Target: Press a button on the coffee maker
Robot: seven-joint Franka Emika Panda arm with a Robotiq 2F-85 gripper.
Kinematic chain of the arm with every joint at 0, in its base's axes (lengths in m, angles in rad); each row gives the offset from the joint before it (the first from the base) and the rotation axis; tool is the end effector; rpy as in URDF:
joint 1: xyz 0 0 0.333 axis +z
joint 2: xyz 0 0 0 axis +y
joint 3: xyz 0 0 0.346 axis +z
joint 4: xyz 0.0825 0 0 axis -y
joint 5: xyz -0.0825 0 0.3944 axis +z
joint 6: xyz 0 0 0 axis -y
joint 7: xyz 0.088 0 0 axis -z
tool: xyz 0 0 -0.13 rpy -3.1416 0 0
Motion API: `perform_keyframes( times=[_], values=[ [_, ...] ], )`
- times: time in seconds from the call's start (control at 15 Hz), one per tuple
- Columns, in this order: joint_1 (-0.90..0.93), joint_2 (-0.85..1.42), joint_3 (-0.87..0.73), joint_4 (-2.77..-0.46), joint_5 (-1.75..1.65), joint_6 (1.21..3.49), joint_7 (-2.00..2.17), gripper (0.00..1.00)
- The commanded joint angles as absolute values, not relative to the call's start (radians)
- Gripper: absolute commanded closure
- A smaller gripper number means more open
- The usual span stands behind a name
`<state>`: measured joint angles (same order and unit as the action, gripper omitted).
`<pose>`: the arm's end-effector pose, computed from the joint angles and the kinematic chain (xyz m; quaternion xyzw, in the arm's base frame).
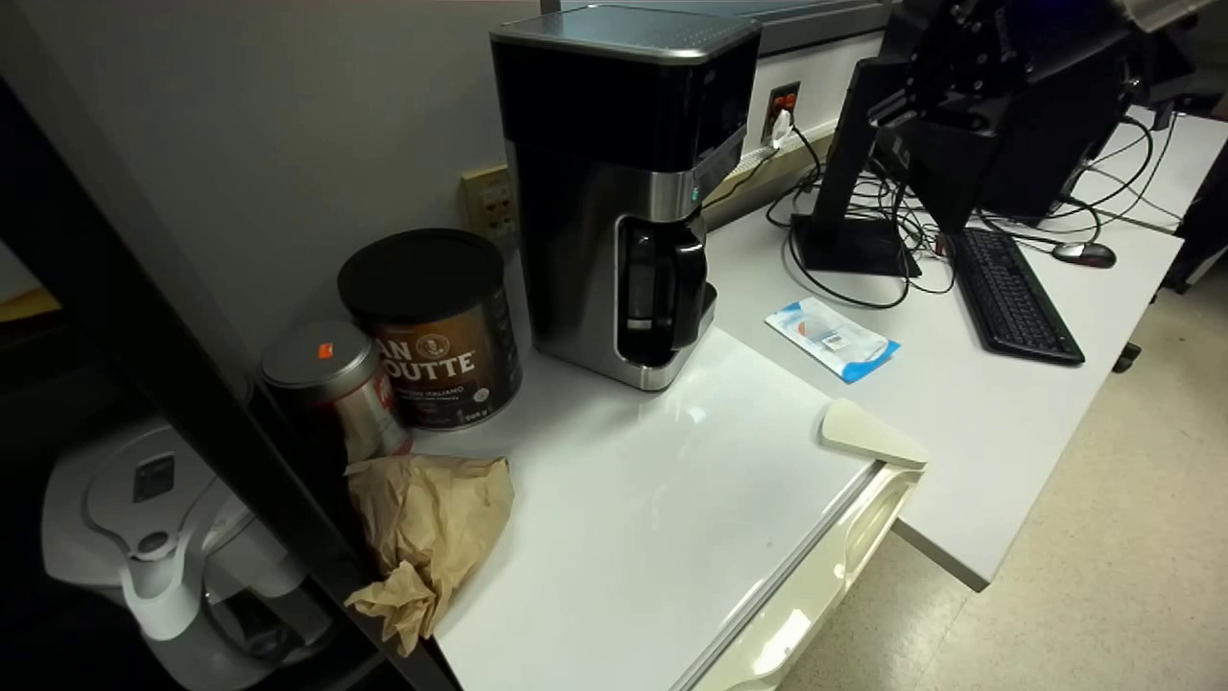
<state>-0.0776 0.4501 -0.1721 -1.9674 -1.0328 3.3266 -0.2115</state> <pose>0.6680 -0.0618 0.3186 0.7799 0.4812 0.3214 0.2385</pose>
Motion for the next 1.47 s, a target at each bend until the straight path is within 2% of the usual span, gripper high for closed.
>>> perform_keyframes(
  times=[0.0,0.6,1.4],
  values=[
    [-0.038,0.557,-0.202,-1.866,-0.986,3.382,-0.191,0.99],
    [-0.016,0.698,-0.184,-1.726,-0.869,3.407,-0.197,0.99],
    [-0.031,0.773,-0.135,-1.611,-0.831,3.398,-0.197,0.99]
  ],
)
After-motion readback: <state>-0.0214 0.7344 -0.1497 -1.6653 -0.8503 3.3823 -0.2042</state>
